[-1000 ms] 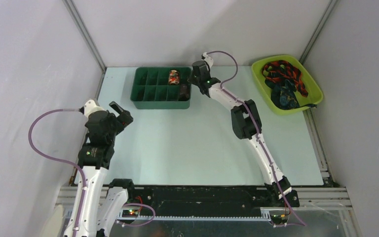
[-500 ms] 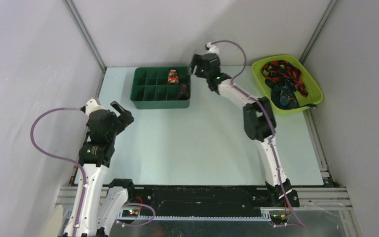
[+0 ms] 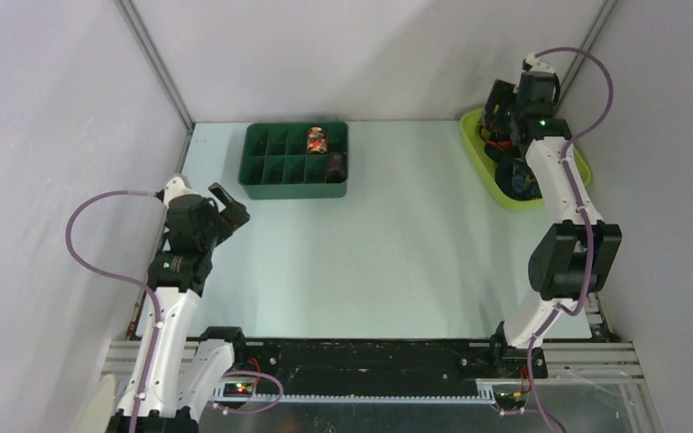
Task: Roll the ties
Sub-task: Pick up the tie from the bin.
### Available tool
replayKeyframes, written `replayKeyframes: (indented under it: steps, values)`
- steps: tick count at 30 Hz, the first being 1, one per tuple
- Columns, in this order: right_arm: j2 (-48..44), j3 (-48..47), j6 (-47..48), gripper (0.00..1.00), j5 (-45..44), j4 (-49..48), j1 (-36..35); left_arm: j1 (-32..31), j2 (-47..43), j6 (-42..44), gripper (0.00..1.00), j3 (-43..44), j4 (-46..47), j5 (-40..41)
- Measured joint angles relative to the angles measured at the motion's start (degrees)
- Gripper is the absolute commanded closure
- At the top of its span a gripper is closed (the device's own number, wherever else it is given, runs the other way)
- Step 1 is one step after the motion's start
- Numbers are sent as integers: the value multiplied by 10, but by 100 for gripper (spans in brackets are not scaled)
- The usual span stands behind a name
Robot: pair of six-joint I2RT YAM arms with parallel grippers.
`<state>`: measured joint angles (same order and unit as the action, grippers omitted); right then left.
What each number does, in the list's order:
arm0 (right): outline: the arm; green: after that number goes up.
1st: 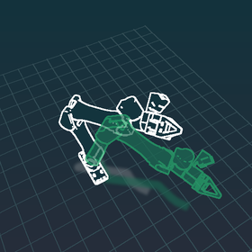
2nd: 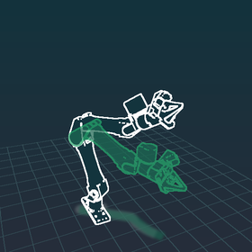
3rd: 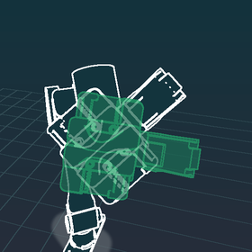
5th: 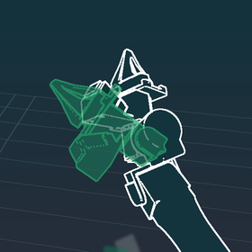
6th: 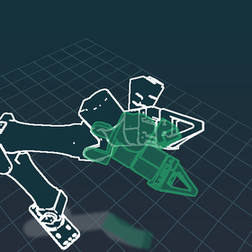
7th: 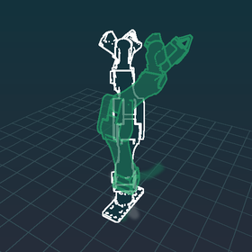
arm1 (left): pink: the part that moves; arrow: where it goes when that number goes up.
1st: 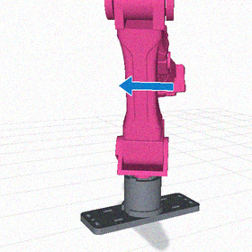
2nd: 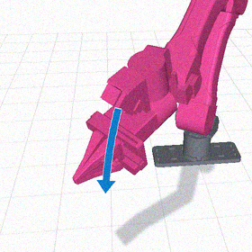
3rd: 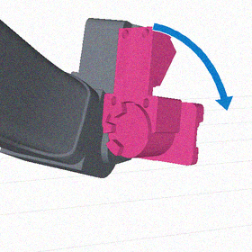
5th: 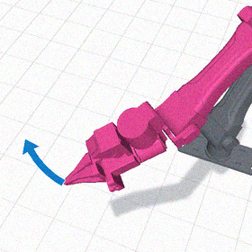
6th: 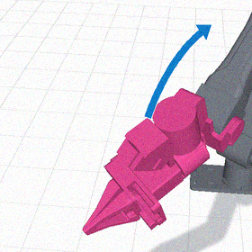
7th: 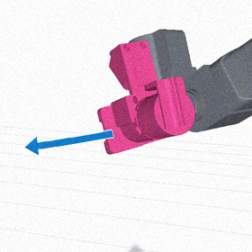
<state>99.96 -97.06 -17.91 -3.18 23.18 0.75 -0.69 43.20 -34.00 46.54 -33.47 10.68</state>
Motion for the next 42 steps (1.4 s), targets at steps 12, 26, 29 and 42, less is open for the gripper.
replayKeyframes:
  steps: [12,26,29,42]
  values:
    - [116,-4,87,23,77,132,9,0,11,0,0,0,23,-36]
    - [194,-61,130,36,-33,175,-2,0,16,0,0,0,26,-50]
    - [198,-64,136,41,-41,179,-3,0,18,0,0,0,28,-52]
    - [244,-80,146,47,-46,189,-2,0,19,0,0,0,30,-64]
